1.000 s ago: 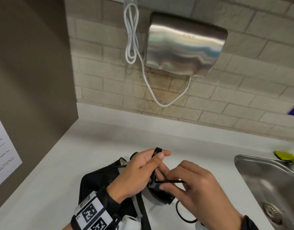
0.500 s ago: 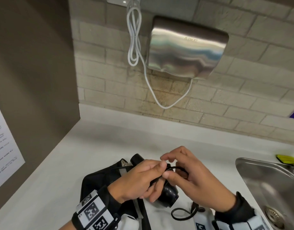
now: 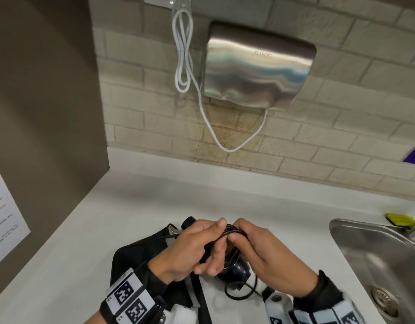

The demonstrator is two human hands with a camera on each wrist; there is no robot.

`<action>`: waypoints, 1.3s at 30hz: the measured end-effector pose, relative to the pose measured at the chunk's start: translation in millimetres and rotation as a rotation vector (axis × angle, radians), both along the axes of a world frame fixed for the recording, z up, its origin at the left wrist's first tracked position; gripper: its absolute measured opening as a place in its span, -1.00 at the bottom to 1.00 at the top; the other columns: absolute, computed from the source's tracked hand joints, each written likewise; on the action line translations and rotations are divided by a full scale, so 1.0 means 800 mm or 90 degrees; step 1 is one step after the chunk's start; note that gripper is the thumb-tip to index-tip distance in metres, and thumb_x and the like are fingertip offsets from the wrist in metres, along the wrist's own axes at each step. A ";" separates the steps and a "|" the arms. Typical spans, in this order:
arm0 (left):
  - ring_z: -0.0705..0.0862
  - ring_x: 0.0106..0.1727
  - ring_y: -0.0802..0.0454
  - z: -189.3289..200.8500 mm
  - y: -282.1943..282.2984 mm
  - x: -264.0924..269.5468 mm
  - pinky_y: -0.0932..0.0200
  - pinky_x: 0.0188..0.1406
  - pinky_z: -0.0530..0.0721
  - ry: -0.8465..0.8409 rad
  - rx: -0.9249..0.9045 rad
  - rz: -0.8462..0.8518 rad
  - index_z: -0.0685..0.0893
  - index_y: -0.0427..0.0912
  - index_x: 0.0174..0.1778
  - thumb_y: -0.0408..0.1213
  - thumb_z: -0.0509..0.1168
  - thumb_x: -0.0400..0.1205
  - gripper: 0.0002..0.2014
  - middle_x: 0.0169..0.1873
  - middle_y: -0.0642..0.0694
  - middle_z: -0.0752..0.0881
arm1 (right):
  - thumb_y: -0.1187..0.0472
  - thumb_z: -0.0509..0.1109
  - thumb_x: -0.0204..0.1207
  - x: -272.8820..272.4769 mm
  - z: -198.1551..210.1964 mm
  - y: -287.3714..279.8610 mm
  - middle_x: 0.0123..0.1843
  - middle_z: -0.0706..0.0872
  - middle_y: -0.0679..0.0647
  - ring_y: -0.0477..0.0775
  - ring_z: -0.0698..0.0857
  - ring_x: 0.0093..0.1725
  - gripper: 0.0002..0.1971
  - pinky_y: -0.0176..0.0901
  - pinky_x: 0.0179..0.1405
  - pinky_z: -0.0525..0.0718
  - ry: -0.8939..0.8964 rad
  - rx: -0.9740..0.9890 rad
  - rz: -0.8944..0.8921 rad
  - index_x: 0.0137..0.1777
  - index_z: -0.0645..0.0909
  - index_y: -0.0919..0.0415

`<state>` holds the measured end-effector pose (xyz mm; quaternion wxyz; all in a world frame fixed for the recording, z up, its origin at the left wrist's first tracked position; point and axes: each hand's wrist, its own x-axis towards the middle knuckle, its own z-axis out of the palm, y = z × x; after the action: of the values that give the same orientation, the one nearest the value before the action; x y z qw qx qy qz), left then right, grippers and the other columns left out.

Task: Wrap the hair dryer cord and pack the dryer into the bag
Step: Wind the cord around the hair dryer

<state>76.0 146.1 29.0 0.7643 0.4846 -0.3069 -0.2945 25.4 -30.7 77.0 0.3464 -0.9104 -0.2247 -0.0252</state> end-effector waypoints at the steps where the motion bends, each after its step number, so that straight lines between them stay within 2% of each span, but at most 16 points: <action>1: 0.40 -0.79 0.13 0.001 0.000 0.001 -0.27 -0.54 0.17 -0.005 0.003 0.010 0.50 -0.16 -0.43 0.16 0.20 0.67 -0.50 -0.70 -0.08 0.63 | 0.00 0.07 0.72 -0.001 -0.003 0.004 -0.34 0.64 -0.12 -0.07 0.56 -0.38 -0.75 -0.25 -0.34 0.54 -0.012 0.001 -0.003 -0.10 0.48 0.07; 3: 0.45 -0.76 0.09 0.005 -0.001 0.002 -0.27 -0.39 0.38 -0.033 0.022 0.049 0.48 -0.14 -0.44 0.18 0.17 0.67 -0.49 -0.64 -0.11 0.68 | 0.03 0.02 0.73 -0.001 -0.009 0.010 -0.33 0.65 -0.14 -0.09 0.57 -0.37 -0.73 -0.34 -0.33 0.51 -0.040 0.023 -0.022 -0.09 0.47 0.11; 6: 0.55 -0.66 0.02 0.010 -0.003 0.002 0.11 -0.37 0.59 -0.084 0.049 0.131 0.45 -0.13 -0.43 0.30 0.22 0.57 -0.46 -0.55 -0.16 0.71 | 0.04 0.01 0.72 0.001 -0.017 0.017 -0.31 0.69 -0.10 -0.06 0.61 -0.35 -0.73 -0.40 -0.33 0.49 -0.063 0.063 -0.075 -0.10 0.47 0.11; 8: 0.61 -0.56 -0.01 0.008 -0.004 0.000 0.22 -0.26 0.64 -0.108 0.050 0.181 0.46 -0.13 -0.41 0.26 0.20 0.59 -0.49 -0.47 -0.16 0.71 | 0.04 0.02 0.72 0.002 -0.020 0.021 -0.35 0.66 -0.10 -0.08 0.60 -0.36 -0.73 -0.43 -0.34 0.46 -0.072 0.088 -0.100 -0.13 0.46 0.07; 11: 0.65 -0.31 -0.01 0.000 -0.003 0.000 0.17 0.00 0.63 -0.156 0.063 0.234 0.50 -0.13 -0.38 0.21 0.13 0.65 -0.52 -0.40 -0.07 0.68 | 0.11 0.03 0.72 0.001 -0.021 0.026 -0.33 0.66 -0.22 -0.18 0.63 -0.39 -0.74 -0.55 -0.35 0.43 -0.075 0.125 -0.115 -0.14 0.48 0.11; 14: 0.59 -0.20 0.01 -0.005 0.000 -0.002 0.18 0.12 0.57 -0.166 0.060 0.216 0.53 -0.15 -0.31 0.22 0.11 0.66 -0.51 -0.40 -0.01 0.62 | 0.08 0.02 0.72 0.003 -0.024 0.027 -0.31 0.66 -0.30 -0.17 0.62 -0.43 -0.72 -0.55 -0.42 0.41 -0.079 0.135 -0.156 -0.11 0.51 0.12; 18: 0.50 -0.16 -0.09 -0.015 0.000 -0.012 0.06 0.10 0.56 -0.092 0.019 0.191 0.50 -0.30 -0.21 0.09 0.07 0.71 -0.53 -0.40 -0.02 0.52 | -0.01 -0.01 0.70 0.003 -0.027 0.028 -0.35 0.68 0.03 -0.11 0.53 -0.55 -0.64 -0.37 -0.51 0.45 -0.059 0.189 -0.199 -0.09 0.53 0.17; 21: 0.43 -0.17 -0.10 -0.018 -0.003 -0.014 0.03 0.22 0.56 -0.061 0.027 0.223 0.49 -0.13 -0.25 0.12 0.05 0.68 -0.60 -0.44 0.02 0.38 | 0.02 0.04 0.70 0.000 -0.025 0.032 -0.41 0.62 -0.01 -0.16 0.51 -0.56 -0.64 -0.35 -0.52 0.49 0.000 0.247 -0.195 -0.10 0.54 0.26; 23: 0.42 -0.20 -0.07 -0.018 -0.002 -0.012 0.13 0.15 0.59 -0.071 0.037 0.241 0.47 -0.10 -0.27 0.12 0.04 0.68 -0.61 -0.45 0.03 0.33 | 0.09 0.12 0.71 -0.001 -0.023 0.027 -0.42 0.66 -0.02 -0.09 0.55 -0.54 -0.68 -0.31 -0.49 0.53 0.057 0.306 -0.185 -0.11 0.59 0.28; 27: 0.34 -0.28 -0.10 -0.018 0.001 -0.006 0.28 -0.08 0.51 -0.093 0.057 0.225 0.45 -0.12 -0.28 0.12 0.08 0.68 -0.60 -0.47 0.03 0.30 | 0.16 0.28 0.63 -0.005 -0.018 0.006 -0.14 0.73 0.45 0.15 0.67 -0.40 -0.75 -0.07 -0.27 0.70 0.206 0.477 -0.149 -0.02 0.74 0.30; 29: 0.25 -0.29 -0.20 -0.015 0.001 -0.007 0.31 -0.15 0.46 -0.109 0.068 0.200 0.44 -0.15 -0.26 0.18 0.13 0.67 -0.56 -0.46 0.03 0.27 | 0.23 0.32 0.62 -0.009 -0.015 -0.004 -0.07 0.70 0.52 0.12 0.63 -0.46 -0.81 0.03 -0.29 0.68 0.242 0.486 -0.160 0.03 0.76 0.26; 31: 0.21 -0.33 -0.15 -0.013 0.000 -0.006 0.34 -0.18 0.43 -0.137 0.079 0.175 0.41 -0.16 -0.26 0.24 0.16 0.64 -0.51 -0.47 0.07 0.27 | 0.24 0.38 0.60 -0.012 -0.008 -0.016 -0.08 0.75 0.22 0.02 0.53 -0.51 -0.85 -0.07 -0.40 0.59 0.173 0.391 -0.200 0.06 0.76 0.08; 33: 0.22 -0.36 -0.02 -0.011 -0.001 -0.006 0.33 -0.21 0.38 -0.177 0.105 0.149 0.38 -0.16 -0.28 0.27 0.14 0.63 -0.49 -0.46 0.12 0.29 | 0.17 0.41 0.58 -0.015 0.008 -0.027 -0.10 0.74 -0.05 -0.12 0.51 -0.47 -0.84 -0.33 -0.37 0.52 -0.005 0.200 -0.193 0.08 0.73 -0.08; 35: 0.27 -0.38 0.09 -0.009 -0.004 -0.008 0.20 -0.22 0.36 -0.214 0.129 0.116 0.37 -0.25 -0.29 0.27 0.10 0.65 -0.43 -0.46 0.18 0.31 | 0.21 0.43 0.56 -0.013 0.024 -0.031 -0.14 0.72 -0.13 -0.11 0.59 -0.35 -0.84 -0.48 -0.29 0.48 -0.164 0.075 -0.148 0.07 0.74 -0.03; 37: 0.30 -0.39 0.17 -0.008 -0.007 -0.010 0.11 -0.18 0.36 -0.234 0.141 0.084 0.36 -0.33 -0.27 0.26 0.10 0.65 -0.39 -0.46 0.20 0.33 | 0.31 0.44 0.54 -0.005 0.029 -0.030 -0.14 0.73 -0.09 -0.04 0.65 -0.26 -0.84 -0.40 -0.27 0.54 -0.233 0.060 -0.129 0.03 0.75 0.07; 39: 0.34 -0.39 0.23 -0.006 -0.011 -0.014 0.26 -0.18 0.40 -0.235 0.141 0.066 0.37 -0.33 -0.27 0.29 0.12 0.63 -0.37 -0.46 0.20 0.34 | 0.40 0.43 0.53 0.006 0.021 -0.026 -0.14 0.76 -0.04 -0.02 0.71 -0.18 -0.83 -0.27 -0.22 0.63 -0.260 0.085 -0.134 -0.01 0.76 0.14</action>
<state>64.8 137.2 24.0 0.6516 0.6263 -0.3821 -0.1929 30.1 -51.3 93.9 0.3485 -0.8801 -0.1920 -0.2591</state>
